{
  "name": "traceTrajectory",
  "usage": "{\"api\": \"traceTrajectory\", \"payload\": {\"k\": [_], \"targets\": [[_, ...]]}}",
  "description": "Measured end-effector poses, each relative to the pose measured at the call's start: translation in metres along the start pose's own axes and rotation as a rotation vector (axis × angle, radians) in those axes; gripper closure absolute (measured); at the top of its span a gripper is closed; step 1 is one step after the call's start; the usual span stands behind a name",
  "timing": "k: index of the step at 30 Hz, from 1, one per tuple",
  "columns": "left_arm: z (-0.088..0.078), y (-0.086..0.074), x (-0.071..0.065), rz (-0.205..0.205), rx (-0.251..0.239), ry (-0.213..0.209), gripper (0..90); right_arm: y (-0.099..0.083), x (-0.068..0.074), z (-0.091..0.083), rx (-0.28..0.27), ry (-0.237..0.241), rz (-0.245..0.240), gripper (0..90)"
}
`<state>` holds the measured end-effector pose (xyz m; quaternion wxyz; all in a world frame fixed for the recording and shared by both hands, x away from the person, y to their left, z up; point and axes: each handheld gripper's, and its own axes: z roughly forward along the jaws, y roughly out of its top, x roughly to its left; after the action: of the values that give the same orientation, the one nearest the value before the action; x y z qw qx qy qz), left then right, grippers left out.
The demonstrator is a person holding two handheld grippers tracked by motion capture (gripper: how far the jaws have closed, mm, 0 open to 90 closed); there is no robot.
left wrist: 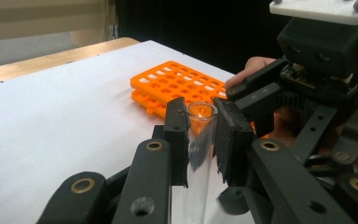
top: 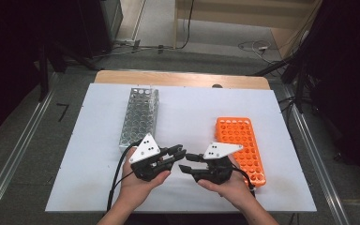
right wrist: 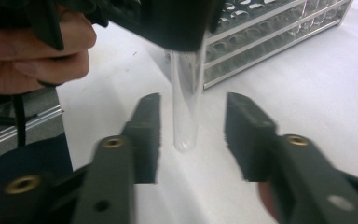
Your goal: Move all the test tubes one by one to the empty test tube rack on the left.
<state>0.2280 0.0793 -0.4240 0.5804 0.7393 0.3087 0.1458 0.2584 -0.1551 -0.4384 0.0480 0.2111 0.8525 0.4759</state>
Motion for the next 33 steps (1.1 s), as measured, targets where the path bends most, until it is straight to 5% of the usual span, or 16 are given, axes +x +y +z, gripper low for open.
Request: {"api": "traceTrajectory", "payload": {"k": [7,10,21,33], "targets": [[-0.008,0.004,0.009,-0.012,-0.009,0.029,76.2,-0.004,-0.015,-0.019,-0.038,-0.055,0.008,11.6],[-0.011,0.007,0.014,-0.011,-0.016,0.043,76.2,-0.008,-0.022,-0.03,-0.057,-0.049,0.014,8.7],[-0.021,0.026,0.047,-0.025,-0.035,0.134,76.2,-0.032,-0.042,-0.073,-0.119,-0.147,0.058,0.0],[-0.018,0.048,0.092,-0.052,-0.064,0.219,76.2,-0.065,-0.06,-0.112,-0.099,-0.273,0.096,0.0]]}}
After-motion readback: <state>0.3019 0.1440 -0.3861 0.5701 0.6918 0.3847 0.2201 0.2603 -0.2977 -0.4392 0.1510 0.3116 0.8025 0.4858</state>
